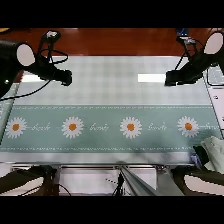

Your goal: Fold the shirts.

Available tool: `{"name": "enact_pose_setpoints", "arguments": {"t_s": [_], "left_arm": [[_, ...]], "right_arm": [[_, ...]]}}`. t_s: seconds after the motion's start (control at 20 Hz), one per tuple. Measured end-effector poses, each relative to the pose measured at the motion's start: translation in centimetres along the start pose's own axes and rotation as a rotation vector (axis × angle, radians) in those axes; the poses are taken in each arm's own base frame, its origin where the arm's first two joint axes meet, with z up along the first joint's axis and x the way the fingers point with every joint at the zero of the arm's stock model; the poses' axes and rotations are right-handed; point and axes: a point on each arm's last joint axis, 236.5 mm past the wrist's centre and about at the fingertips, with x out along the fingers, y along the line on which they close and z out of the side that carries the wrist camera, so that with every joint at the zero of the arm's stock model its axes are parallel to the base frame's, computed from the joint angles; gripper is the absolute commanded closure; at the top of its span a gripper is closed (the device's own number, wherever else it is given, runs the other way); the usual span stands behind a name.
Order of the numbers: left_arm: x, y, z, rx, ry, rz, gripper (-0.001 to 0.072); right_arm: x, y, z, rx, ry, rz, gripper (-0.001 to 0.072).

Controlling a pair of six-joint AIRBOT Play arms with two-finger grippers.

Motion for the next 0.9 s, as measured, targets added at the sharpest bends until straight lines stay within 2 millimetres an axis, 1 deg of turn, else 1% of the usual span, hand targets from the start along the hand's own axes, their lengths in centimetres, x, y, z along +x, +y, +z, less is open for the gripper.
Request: {"name": "enact_pose_setpoints", "arguments": {"t_s": [0.15,0.55,0.9], "left_arm": [[0.0,-0.2,-0.1,-0.013,0.003,0.004,-0.0013],[0.0,-0.1,-0.1,-0.021,0.003,0.013,-0.0013],[0.0,-0.1,-0.1,-0.024,0.003,0.013,-0.0013]], "right_arm": [[0.0,0.2,0.2,0.012,-0.007,0.004,0.0108],[0.0,1.0,0.3,0.021,-0.009,0.036,0.0113],[0.0,1.1,0.3,0.025,-0.010,0.042,0.0113]]}}
